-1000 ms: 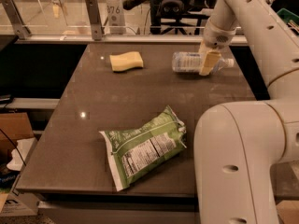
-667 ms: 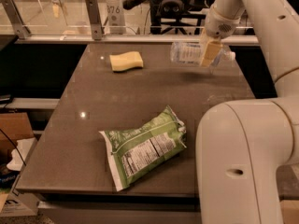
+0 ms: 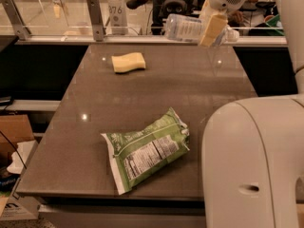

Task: Pick blue plastic bottle

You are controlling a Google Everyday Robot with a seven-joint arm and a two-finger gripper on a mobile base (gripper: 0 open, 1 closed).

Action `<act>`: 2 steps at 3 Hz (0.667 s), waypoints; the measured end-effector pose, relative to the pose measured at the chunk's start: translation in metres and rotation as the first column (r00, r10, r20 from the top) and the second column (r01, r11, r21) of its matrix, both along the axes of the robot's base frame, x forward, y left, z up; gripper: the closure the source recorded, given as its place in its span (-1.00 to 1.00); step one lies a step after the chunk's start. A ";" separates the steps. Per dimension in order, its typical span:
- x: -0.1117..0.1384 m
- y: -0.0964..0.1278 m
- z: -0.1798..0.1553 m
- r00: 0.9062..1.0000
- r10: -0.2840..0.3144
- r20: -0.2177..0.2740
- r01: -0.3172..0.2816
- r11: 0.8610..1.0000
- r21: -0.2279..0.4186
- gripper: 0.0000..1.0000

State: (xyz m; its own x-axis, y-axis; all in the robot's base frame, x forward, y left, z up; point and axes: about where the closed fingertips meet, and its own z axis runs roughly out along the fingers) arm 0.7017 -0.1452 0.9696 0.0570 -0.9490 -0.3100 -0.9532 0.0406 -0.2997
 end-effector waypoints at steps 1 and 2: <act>0.000 0.017 0.032 0.997 0.014 0.075 -0.017 0.999 0.036 1.00; 0.008 0.020 0.032 0.995 0.009 0.095 -0.014 0.999 0.045 1.00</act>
Offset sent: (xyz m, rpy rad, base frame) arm -0.0096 0.0114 0.0274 0.0202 -0.0363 0.0199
